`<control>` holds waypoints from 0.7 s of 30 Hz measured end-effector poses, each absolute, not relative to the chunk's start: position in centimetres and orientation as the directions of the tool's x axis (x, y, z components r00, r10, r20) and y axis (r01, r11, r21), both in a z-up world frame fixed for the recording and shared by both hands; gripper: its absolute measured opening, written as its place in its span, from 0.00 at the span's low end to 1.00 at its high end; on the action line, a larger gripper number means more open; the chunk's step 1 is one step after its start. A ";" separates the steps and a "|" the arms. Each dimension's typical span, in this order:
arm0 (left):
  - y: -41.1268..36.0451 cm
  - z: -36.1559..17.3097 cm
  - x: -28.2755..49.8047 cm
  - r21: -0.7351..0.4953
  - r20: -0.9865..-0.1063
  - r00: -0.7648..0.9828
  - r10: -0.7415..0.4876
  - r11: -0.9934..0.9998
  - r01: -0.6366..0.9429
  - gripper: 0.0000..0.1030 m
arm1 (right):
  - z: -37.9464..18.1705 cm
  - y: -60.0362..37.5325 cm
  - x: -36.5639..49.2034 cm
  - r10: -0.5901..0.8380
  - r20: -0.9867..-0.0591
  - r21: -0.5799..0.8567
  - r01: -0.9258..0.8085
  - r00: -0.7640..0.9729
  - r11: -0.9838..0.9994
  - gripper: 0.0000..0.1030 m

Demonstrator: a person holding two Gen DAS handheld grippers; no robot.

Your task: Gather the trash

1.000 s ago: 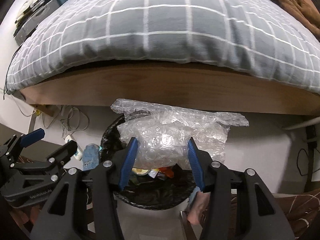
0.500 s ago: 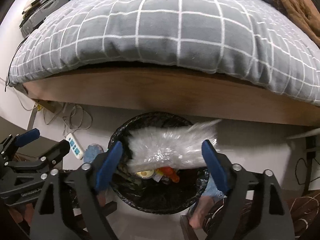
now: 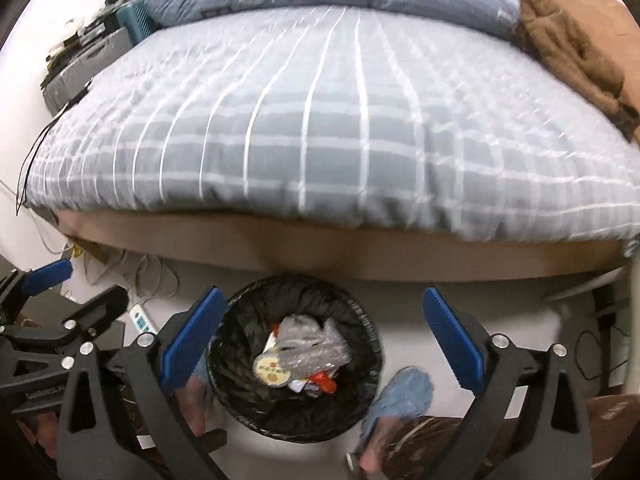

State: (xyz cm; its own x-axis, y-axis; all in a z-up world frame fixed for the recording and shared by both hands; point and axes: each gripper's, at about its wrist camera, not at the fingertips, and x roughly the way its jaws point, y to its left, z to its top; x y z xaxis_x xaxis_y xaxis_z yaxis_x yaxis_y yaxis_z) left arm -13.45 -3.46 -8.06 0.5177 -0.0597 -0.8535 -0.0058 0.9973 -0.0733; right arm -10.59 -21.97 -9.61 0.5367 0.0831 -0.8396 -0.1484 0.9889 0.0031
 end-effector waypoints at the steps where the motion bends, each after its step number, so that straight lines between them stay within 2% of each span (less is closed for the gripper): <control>1: -3.8 -6.8 -13.7 -0.075 -0.842 0.536 -0.064 0.997 0.002 0.94 | -8.1 -22.5 -10.9 0.080 -0.824 0.002 -0.138 0.561 0.990 0.93; 10: -5.1 0.7 -16.6 -0.056 -0.769 0.638 -0.039 0.998 -0.007 0.94 | 0.1 -24.4 -14.7 0.070 -0.734 0.003 -0.099 0.676 0.995 0.93; 21: -5.5 3.0 -18.4 -0.055 -0.746 0.665 -0.037 0.998 -0.006 0.94 | 2.6 -23.7 -17.0 0.058 -0.698 -0.023 -0.103 0.714 0.994 0.93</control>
